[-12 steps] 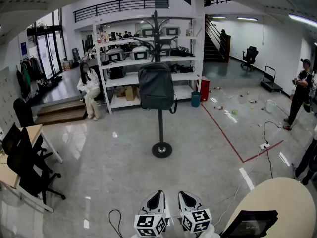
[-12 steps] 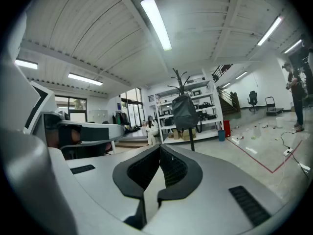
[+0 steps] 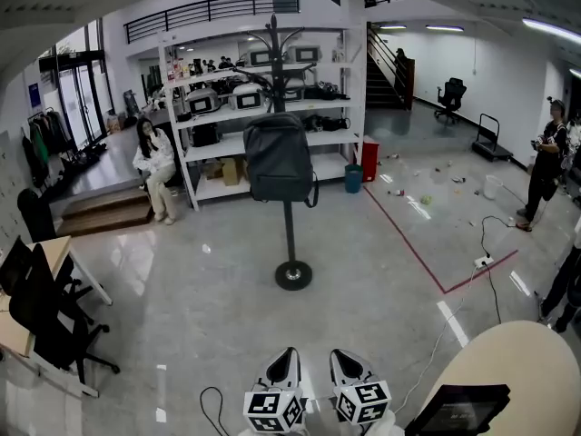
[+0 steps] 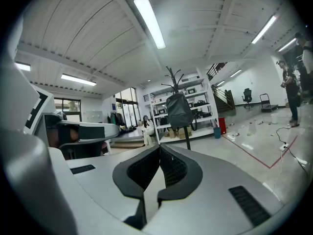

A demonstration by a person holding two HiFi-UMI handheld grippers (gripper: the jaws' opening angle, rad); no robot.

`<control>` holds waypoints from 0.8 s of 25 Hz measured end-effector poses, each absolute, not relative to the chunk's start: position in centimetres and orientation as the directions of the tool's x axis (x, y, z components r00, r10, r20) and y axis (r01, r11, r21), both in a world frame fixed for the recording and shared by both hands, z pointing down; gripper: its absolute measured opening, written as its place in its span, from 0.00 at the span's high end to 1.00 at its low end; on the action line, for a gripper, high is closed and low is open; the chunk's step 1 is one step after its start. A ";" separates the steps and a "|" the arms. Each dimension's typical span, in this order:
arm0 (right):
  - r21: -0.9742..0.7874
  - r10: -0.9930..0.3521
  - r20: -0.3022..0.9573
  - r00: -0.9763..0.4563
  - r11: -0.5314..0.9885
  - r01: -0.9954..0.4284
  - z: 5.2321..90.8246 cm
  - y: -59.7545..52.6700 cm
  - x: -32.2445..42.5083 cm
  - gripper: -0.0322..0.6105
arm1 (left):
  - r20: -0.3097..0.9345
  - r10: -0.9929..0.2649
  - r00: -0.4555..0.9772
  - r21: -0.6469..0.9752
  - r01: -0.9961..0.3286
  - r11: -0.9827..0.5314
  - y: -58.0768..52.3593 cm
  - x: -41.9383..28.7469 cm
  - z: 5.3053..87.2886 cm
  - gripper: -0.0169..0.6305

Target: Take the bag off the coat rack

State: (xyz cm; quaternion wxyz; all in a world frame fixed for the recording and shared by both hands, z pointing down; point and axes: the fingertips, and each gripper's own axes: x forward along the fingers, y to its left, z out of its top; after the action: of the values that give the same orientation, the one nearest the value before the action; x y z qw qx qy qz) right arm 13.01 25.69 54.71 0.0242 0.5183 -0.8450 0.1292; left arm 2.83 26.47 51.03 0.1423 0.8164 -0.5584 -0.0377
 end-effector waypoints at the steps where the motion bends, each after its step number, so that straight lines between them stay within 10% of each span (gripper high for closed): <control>1: -0.191 -0.870 0.174 -0.462 0.430 -0.882 54.7 25.5 12.9 0.93 | 0.097 -0.923 0.373 0.271 -0.902 -0.336 26.2 2.7 51.0 0.98; 20: -0.170 -0.865 0.151 -0.478 0.454 -0.875 53.7 17.1 9.4 0.93 | 0.078 -0.919 0.387 0.253 -0.899 -0.358 17.9 0.4 50.3 0.98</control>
State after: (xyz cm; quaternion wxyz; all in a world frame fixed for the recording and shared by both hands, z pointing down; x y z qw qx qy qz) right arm 9.44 17.13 53.74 0.0213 0.5104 -0.8523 0.1122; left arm 0.38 17.94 50.27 0.1278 0.8230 -0.5522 -0.0386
